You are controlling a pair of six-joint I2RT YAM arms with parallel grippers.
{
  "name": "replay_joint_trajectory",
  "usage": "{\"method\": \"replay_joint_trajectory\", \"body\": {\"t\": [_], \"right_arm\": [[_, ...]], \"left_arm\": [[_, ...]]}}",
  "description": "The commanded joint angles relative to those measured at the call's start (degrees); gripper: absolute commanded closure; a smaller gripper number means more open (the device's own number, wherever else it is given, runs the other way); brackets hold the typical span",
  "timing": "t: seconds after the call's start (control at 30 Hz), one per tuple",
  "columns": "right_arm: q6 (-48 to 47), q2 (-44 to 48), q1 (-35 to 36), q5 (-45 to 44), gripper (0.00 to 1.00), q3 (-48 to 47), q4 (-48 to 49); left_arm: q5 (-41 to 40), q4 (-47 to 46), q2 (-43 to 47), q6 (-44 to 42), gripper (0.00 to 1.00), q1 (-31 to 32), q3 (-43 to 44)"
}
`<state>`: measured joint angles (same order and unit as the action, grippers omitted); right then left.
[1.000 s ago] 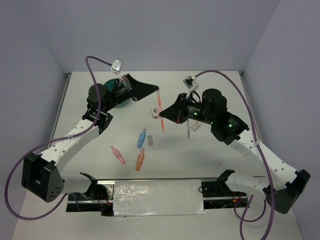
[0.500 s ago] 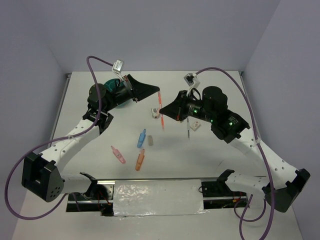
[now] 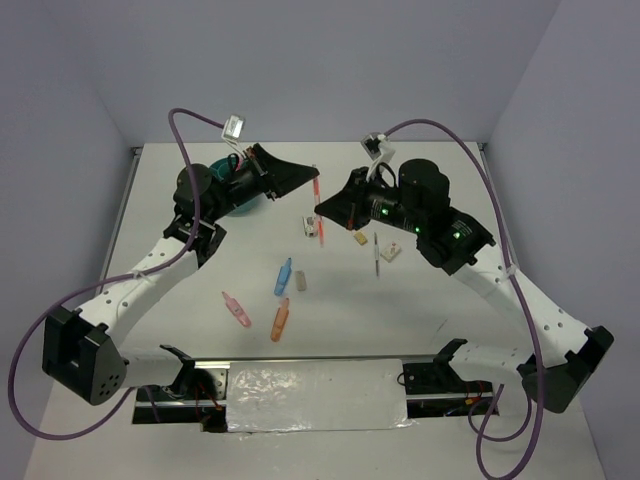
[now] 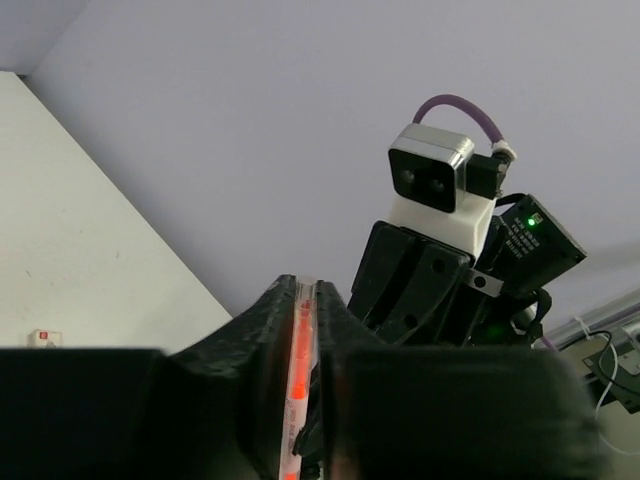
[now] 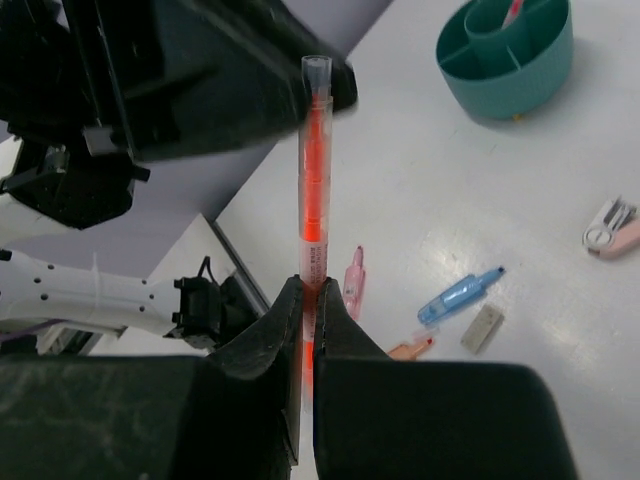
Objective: Sort the stationery into containers
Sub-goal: Close the pen cap on the pen.
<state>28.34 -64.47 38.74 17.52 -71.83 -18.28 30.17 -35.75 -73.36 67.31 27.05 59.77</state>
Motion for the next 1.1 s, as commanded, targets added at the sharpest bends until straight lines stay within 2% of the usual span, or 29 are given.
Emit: {"method": "replay_joint_trajectory", "body": {"t": [0.0, 0.07, 0.2, 0.23, 0.43, 0.53, 0.6, 0.63, 0.67, 0.73, 0.83, 0.87, 0.9, 0.93, 0.97, 1.03, 1.07], "right_arm": [[-4.43, -2.24, -0.33, -0.92, 1.0, -7.44, 6.86], [-4.43, -2.42, -0.16, 0.23, 1.0, -6.57, 6.42], [-4.34, -1.19, -0.07, 1.98, 1.0, -3.84, 6.07], [-4.26, -1.01, -0.07, 2.43, 1.0, -3.41, 5.81], [-4.17, 0.04, 0.02, 3.05, 1.0, -2.35, 5.71], [-4.43, -0.04, -0.16, 3.92, 1.0, -2.61, 5.63], [-4.52, -1.01, -0.16, 6.02, 0.9, -2.87, 6.06], [-4.35, -1.45, -0.24, 8.73, 0.81, -2.87, 6.33], [-4.0, -1.89, -0.16, 10.15, 0.65, -2.79, 6.77], [-1.9, -2.94, -0.25, 12.35, 0.64, -1.91, 9.13], [0.39, -3.03, -0.16, 12.98, 0.64, -0.85, 12.74], [0.58, -3.38, -0.16, 13.07, 0.66, -1.03, 13.01], [0.49, -3.65, -0.16, 13.07, 0.73, -1.72, 13.01], [0.4, -3.65, -0.16, 12.89, 0.94, -2.25, 12.66], [0.23, -3.65, -0.16, 12.02, 1.0, -2.96, 12.22], [-0.21, -3.3, -0.24, 11.31, 1.0, -3.05, 11.96], [-0.3, -2.95, -0.16, 10.96, 1.0, -3.31, 11.69]], "left_arm": [[4.19, 3.84, 2.08, -4.11, 0.69, 1.78, 2.28], [3.49, 7.07, 2.26, -6.56, 0.62, 1.69, 3.42], [2.52, 10.96, 1.91, -9.47, 0.62, 1.78, 7.29], [2.52, 10.96, 1.65, -9.56, 0.65, 1.78, 7.73], [4.1, 8.59, 0.06, -8.6, 0.99, 1.78, 9.23], [5.77, 6.14, -0.38, -7.46, 1.0, 1.78, 9.23], [7.7, 1.68, -0.29, -6.67, 1.0, 1.78, 8.96], [8.32, -0.01, -0.12, -5.62, 1.0, 1.78, 8.61], [8.84, -1.68, -0.03, -5.09, 1.0, 1.78, 8.61], [9.55, -3.97, 0.59, -4.47, 1.0, 1.87, 9.05], [8.59, -2.67, 1.12, -4.99, 1.0, 2.13, 9.49], [8.59, -2.92, 1.2, -4.91, 1.0, 2.13, 9.32], [8.5, -2.84, 1.29, -4.73, 1.0, 2.13, 9.14], [8.5, -2.4, 1.38, -4.82, 1.0, 2.22, 9.05], [8.41, -1.61, 1.38, -5.17, 1.0, 2.13, 9.14], [7.8, 1.54, 1.56, -7.01, 0.97, 2.22, 9.4], [7.27, 3.04, 1.9, -7.89, 0.9, 2.13, 9.58]]}}
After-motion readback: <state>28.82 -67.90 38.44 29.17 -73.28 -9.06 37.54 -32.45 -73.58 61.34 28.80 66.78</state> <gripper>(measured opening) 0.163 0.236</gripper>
